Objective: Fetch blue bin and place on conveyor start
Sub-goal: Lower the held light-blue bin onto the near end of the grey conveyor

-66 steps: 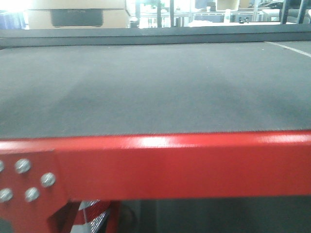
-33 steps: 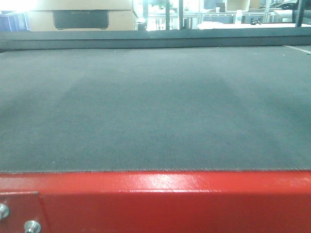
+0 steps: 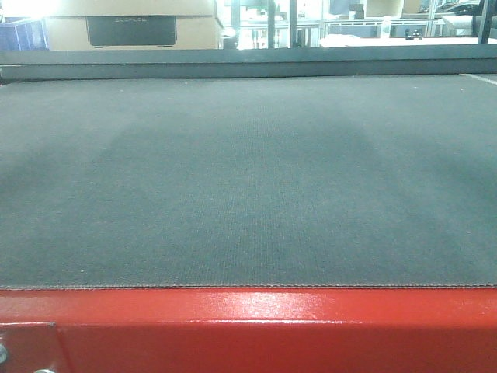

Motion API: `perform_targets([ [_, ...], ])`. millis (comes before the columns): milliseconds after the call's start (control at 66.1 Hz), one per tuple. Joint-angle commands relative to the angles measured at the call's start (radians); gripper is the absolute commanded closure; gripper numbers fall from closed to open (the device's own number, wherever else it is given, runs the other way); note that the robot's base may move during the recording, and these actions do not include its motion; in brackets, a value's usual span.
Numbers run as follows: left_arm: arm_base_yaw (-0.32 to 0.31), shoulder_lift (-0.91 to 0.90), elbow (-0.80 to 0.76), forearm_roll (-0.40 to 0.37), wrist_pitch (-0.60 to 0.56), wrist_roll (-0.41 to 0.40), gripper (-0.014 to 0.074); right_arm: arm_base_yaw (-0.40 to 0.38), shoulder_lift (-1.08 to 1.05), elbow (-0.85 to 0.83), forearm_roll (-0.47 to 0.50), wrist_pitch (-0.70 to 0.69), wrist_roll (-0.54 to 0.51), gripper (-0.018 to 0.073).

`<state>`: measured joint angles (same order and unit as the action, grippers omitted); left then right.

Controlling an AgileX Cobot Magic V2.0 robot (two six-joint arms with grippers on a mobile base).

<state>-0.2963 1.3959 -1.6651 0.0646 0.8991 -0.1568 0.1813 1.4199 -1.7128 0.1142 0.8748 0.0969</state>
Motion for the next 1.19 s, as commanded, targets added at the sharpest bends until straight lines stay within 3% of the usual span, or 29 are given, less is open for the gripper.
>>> perform_targets([
  [0, 0.011, -0.01, -0.006, 0.097, -0.007, 0.015, 0.0708, -0.01, -0.024, -0.007, -0.048, -0.053, -0.017, 0.0712],
  [756, 0.011, -0.01, -0.006, 0.096, -0.039, 0.015, 0.0708, -0.01, -0.024, -0.007, -0.04, -0.066, -0.017, 0.0712],
  [907, 0.011, -0.01, -0.002, 0.086, 0.075, 0.015, 0.0708, -0.008, -0.026, -0.005, 0.003, 0.095, -0.017, 0.0712],
  [1028, 0.011, -0.01, 0.062, 0.071, 0.111, 0.015, 0.0708, 0.002, -0.026, 0.07, 0.003, 0.148, -0.031, 0.0712],
  [1179, 0.011, -0.01, 0.252, 0.055, -0.024, 0.015, 0.0708, 0.012, -0.026, 0.28, 0.003, 0.014, -0.031, 0.0712],
])
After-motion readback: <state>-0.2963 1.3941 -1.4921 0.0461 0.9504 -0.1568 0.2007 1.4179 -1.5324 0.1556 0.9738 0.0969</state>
